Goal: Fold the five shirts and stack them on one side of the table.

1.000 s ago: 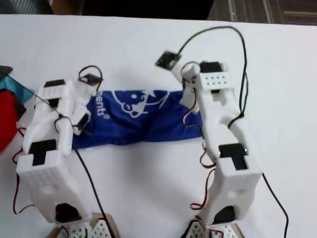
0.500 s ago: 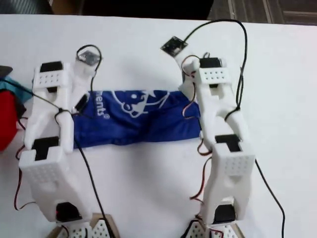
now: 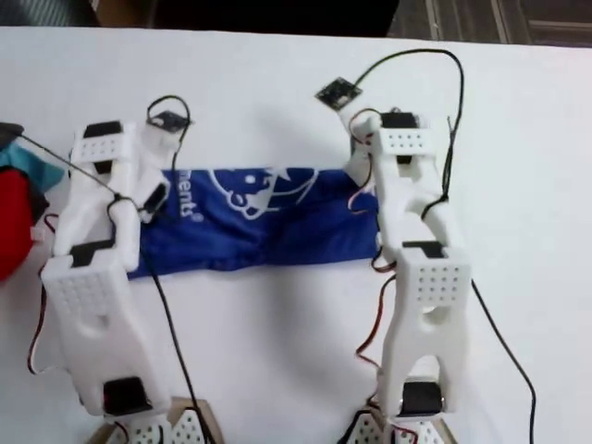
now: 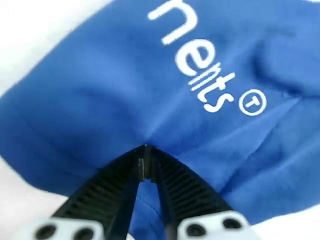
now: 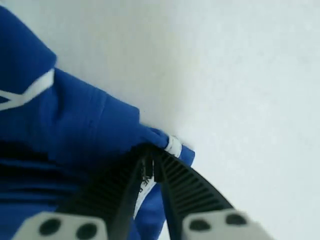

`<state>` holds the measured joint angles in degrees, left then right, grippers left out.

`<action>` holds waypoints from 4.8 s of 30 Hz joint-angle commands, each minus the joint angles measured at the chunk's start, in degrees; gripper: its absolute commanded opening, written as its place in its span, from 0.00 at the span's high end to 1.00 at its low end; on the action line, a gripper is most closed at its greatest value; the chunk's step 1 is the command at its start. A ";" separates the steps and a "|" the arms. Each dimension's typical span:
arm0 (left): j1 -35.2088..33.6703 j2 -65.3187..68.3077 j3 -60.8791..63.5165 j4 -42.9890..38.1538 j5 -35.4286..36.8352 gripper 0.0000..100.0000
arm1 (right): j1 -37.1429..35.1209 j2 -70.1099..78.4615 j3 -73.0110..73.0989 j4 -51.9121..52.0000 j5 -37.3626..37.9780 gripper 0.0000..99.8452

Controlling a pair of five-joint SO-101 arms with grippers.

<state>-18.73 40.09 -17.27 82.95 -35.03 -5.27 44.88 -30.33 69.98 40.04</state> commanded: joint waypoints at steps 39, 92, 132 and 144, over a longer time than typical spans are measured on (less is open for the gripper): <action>-9.67 6.42 -26.51 16.44 8.88 0.83 | 1.19 -22.02 -17.32 27.38 -0.35 0.83; 4.84 -26.64 -12.88 19.34 17.67 0.97 | 5.58 -74.07 50.02 19.21 -0.44 0.89; 46.07 6.33 -47.52 8.88 21.10 0.97 | 37.58 -77.93 65.76 12.79 0.09 0.74; 50.64 12.40 -52.62 10.11 21.19 0.97 | 37.58 -78.02 65.76 13.05 0.09 0.74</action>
<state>31.56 52.57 -68.62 92.53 -14.29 32.00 -31.25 35.69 83.43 40.04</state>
